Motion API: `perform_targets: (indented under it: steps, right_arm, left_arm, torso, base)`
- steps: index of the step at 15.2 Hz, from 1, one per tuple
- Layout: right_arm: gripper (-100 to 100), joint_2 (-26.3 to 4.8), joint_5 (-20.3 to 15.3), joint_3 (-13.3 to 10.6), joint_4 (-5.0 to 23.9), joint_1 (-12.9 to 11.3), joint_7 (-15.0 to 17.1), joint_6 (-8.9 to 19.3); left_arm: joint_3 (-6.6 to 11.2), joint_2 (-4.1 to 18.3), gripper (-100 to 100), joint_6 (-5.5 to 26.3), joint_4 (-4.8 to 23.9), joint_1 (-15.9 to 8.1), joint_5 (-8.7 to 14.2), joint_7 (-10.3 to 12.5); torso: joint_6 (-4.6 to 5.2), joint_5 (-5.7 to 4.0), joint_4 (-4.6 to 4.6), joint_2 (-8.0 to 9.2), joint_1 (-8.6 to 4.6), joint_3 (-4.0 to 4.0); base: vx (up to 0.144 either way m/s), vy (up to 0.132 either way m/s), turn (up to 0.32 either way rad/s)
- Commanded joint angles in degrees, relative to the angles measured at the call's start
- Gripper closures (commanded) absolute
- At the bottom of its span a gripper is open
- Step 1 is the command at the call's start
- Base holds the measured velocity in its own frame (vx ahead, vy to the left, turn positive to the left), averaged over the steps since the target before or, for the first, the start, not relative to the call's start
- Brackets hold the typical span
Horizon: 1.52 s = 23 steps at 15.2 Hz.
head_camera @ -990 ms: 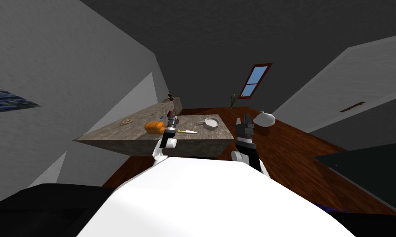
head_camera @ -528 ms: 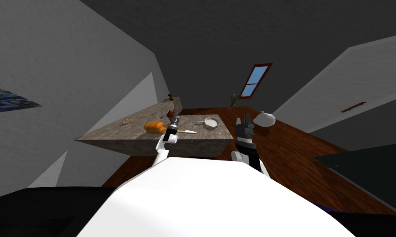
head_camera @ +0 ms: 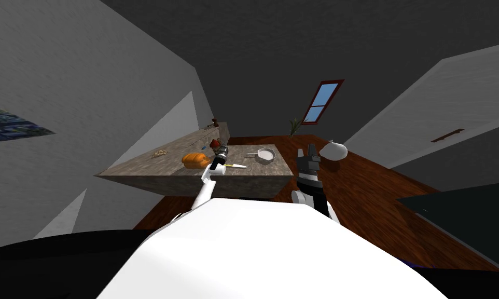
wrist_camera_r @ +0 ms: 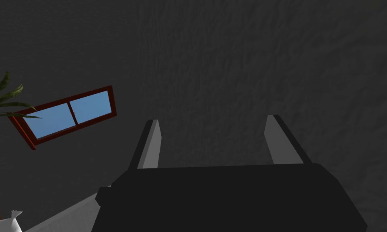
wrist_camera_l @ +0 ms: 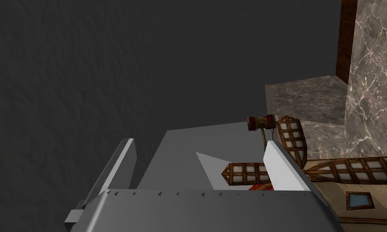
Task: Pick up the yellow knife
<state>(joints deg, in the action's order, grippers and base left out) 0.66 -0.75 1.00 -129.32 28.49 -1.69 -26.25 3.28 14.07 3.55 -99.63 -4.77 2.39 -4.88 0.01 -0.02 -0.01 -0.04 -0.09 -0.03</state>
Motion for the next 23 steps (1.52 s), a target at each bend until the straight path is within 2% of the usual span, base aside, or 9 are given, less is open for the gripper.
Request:
perform_targets:
  steps: [1,6,8,9,11,12,19,20,23]
  right_arm:
    - [0,0.00,0.00,0.00,0.00,0.00,0.00,0.00]
    - [0,0.00,0.00,0.00,0.00,0.00,0.00,0.00]
    - [0,0.00,0.00,0.00,0.00,0.00,0.00,0.00]
    - [0,0.00,0.00,0.00,0.00,0.00,0.00,0.00]
    - [0,0.00,0.00,0.00,0.00,0.00,0.00,0.00]
    - [0,0.00,0.00,0.00,0.00,0.00,0.00,0.00]
    - [0,0.00,0.00,0.00,0.00,0.00,0.00,0.00]
    - [0,0.00,0.00,0.00,0.00,0.00,0.00,0.00]
    - [0,0.00,0.00,0.00,0.00,0.00,0.00,0.00]
  left_arm:
    - [0.05,0.70,-100,2.28,2.00,-1.09,0.46,0.20]
    - [-0.06,2.51,-100,8.59,8.43,-7.49,2.03,0.21]
    - [-0.06,2.51,-100,9.47,9.51,-7.49,2.03,0.21]
    - [-0.13,3.31,-100,11.94,11.42,-10.02,2.85,0.22]
    - [-0.13,3.31,-100,13.14,13.37,-10.68,2.85,0.22]
    - [-0.21,4.03,-100,14.82,15.25,-12.98,3.69,0.24]
    - [-0.31,4.68,-100,20.60,21.24,-16.96,4.55,0.26]
    - [-0.42,5.26,-100,23.14,23.15,-19.40,5.42,0.28]
    - [-0.42,5.26,-100,24.36,25.23,-20.03,5.42,0.28]
  torso:
    - [0.00,0.00,0.00,0.00,0.00,0.00]
    - [0.00,0.00,0.00,-0.01,0.02,0.00]
    - [0.00,0.00,0.00,-0.01,0.02,0.00]
    - [-0.01,0.01,0.00,0.00,0.04,0.00]
    - [0.00,0.00,0.00,0.00,0.02,0.00]
    - [-0.01,0.01,0.00,0.00,0.03,0.00]
    - [-0.01,0.01,-0.01,0.00,0.02,0.00]
    - [-0.01,0.01,0.00,0.01,0.04,0.00]
    - [-0.01,0.01,-0.01,0.00,0.03,0.00]
  base:
    - [0.002,-0.016,0.004]
    - [0.002,-0.018,0.015]
    - [0.002,-0.012,0.002]
    - [0.001,-0.014,0.018]
    - [0.001,-0.017,0.014]
    - [0.002,-0.018,0.025]
    - [0.003,-0.014,0.013]
    - [0.003,-0.013,0.030]
    - [0.003,-0.013,0.010]
